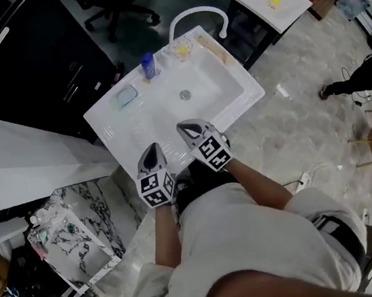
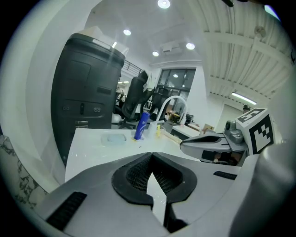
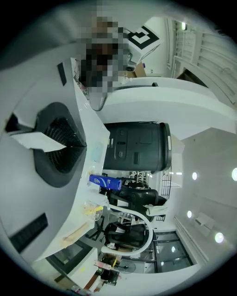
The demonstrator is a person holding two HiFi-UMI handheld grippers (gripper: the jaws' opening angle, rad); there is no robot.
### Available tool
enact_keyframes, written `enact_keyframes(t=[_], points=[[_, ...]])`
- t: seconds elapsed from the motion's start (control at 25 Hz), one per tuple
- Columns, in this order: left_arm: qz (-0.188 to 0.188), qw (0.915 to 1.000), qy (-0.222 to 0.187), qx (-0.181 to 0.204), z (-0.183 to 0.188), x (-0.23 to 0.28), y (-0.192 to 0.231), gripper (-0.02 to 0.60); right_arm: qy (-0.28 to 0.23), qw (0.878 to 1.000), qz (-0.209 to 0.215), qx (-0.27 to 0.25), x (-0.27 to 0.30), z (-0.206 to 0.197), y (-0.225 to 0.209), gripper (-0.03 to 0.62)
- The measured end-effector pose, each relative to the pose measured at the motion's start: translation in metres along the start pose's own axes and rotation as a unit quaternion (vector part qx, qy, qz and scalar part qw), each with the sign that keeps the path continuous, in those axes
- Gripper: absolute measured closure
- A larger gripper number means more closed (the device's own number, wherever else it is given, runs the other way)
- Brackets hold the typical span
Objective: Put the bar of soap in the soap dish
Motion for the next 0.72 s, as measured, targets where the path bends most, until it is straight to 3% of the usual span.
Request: enact_keyframes(t=[0.32, 0.72], points=[[-0.005, 0.9984, -0.049, 0.027, 0.025, -0.026, -0.02, 0.563, -0.027, 0.999, -0.017, 0.007, -0.034, 0.012, 0.005, 0.595], [0.024, 0.9947, -0.099, 0.009, 0.075, -0.026, -0.04, 0.563, -0.079, 0.996, 0.005, -0.029, -0.053, 0.061, -0.02, 0.595]])
Point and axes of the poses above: the fingertips, and each gripper's own axes: x forward along the fingers, y to its left, z out of its top, the point moved 7 cm from there along -x, backward along the fingers, and after that the axes turned 10 degrees about z, right-handed, at the moved point
